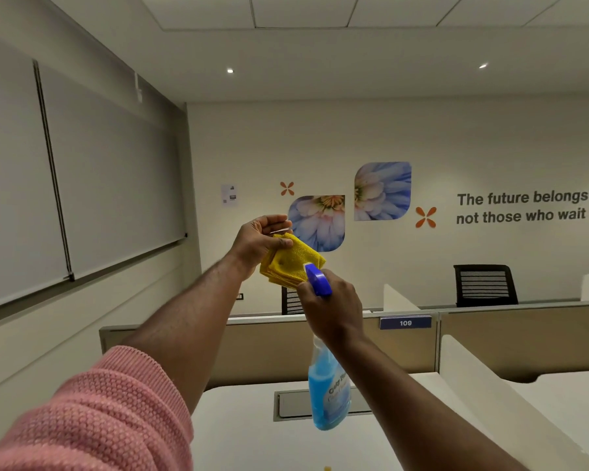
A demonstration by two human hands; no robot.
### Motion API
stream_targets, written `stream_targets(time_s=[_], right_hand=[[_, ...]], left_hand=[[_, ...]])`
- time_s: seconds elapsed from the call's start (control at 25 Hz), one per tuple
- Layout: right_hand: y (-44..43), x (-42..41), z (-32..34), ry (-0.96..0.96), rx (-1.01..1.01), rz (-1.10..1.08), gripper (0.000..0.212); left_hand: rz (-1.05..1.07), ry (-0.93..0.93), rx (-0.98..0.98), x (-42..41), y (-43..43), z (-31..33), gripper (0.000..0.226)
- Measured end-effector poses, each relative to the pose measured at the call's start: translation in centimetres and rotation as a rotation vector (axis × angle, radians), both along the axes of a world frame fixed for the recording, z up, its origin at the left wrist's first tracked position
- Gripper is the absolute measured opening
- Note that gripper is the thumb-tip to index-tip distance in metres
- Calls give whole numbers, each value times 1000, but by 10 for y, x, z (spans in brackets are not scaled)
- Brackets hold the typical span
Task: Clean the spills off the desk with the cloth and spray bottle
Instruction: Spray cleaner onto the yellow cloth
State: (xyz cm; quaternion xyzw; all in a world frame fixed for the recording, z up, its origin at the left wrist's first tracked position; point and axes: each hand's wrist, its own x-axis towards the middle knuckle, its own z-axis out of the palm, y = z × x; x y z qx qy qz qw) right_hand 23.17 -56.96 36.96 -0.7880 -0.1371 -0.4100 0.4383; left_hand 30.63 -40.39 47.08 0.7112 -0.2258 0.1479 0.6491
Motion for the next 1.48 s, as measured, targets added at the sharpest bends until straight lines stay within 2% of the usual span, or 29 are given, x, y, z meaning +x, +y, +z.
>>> stream_targets(time_s=[0.24, 0.36, 0.48, 0.64, 0.88, 1.08, 1.24, 1.48], right_hand=[[0, 1, -2, 40, 46, -60, 25], [5, -3, -3, 1, 42, -22, 20], [16, -7, 0, -38, -17, 55, 17], [31, -13, -1, -34, -87, 77, 29], [14, -6, 2, -27, 51, 2, 15], [7, -8, 1, -24, 16, -44, 28], [-1, -3, -12, 27, 90, -49, 22], [4, -6, -30, 82, -11, -18, 24]], left_hand=[[-5, -1, -3, -1, 12, 0, 59], [-6, -5, -2, -2, 13, 0, 59], [-5, -11, -1, -1, 12, -1, 58], [7, -20, 4, -1, 10, -3, 57], [17, -6, -6, -3, 14, -6, 57], [20, 17, -20, -2, 11, -11, 59], [22, 12, -34, -1, 11, -9, 59], [40, 9, -34, 2, 12, -11, 58]])
